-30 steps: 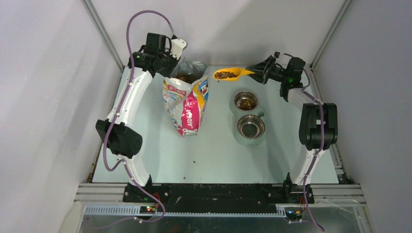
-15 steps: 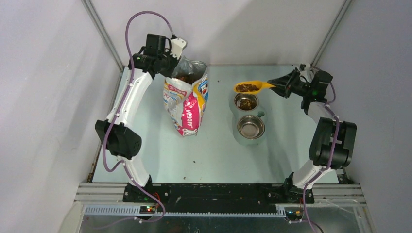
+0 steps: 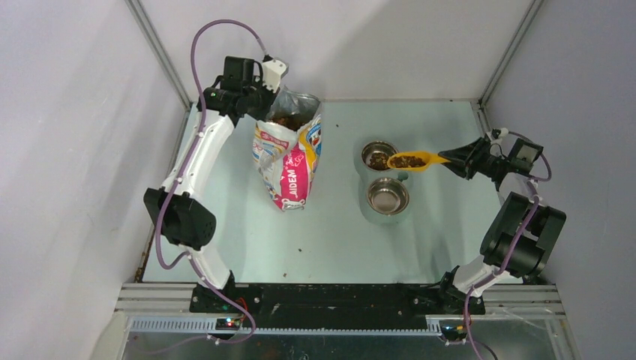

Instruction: Serve the pet food

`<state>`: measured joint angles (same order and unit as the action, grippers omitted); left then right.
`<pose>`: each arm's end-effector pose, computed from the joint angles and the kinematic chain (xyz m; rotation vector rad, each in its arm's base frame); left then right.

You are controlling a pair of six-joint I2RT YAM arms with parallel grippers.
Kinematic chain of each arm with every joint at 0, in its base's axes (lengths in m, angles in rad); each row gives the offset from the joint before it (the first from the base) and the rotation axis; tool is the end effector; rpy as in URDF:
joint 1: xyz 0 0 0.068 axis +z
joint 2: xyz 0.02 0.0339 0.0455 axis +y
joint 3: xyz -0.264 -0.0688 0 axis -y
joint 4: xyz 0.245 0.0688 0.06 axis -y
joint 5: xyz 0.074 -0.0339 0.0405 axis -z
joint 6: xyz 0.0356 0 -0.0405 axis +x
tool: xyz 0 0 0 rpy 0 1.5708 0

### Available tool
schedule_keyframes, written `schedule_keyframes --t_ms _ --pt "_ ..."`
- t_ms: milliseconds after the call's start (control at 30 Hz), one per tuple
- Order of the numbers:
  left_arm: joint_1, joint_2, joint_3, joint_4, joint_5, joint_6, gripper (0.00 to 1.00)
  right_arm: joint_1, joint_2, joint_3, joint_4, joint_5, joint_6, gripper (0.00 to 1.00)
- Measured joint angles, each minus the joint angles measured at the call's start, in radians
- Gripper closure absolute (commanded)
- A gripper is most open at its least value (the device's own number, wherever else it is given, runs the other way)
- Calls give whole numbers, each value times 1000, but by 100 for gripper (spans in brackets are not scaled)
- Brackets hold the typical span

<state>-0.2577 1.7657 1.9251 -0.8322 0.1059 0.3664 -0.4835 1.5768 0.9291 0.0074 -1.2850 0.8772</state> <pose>0.3753 -0.1028 0.4025 0.7418 2.1134 -0.0599 0.2997 -0.1188 0.2273 0.6574 1.9773 1.6232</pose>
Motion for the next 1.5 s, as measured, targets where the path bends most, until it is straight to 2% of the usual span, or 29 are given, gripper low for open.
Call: schedule_keyframes --t_ms 300,567,733,1033,1500 --pt "1 -28 -48 47 13 -18 99 -27 -30 -1 -283 19 -307 100" --pt "3 -48 -79 76 30 -53 97 -68 -56 -1 -456 124 -505 100" --pt "4 -79 -128 130 34 -71 97 -35 -98 -1 -545 229 -601 100" --pt "4 -106 -164 178 40 -83 96 34 -166 -1 -584 381 -648 100" --pt "3 -169 -179 247 88 -132 96 233 -203 16 -588 533 -666 100"
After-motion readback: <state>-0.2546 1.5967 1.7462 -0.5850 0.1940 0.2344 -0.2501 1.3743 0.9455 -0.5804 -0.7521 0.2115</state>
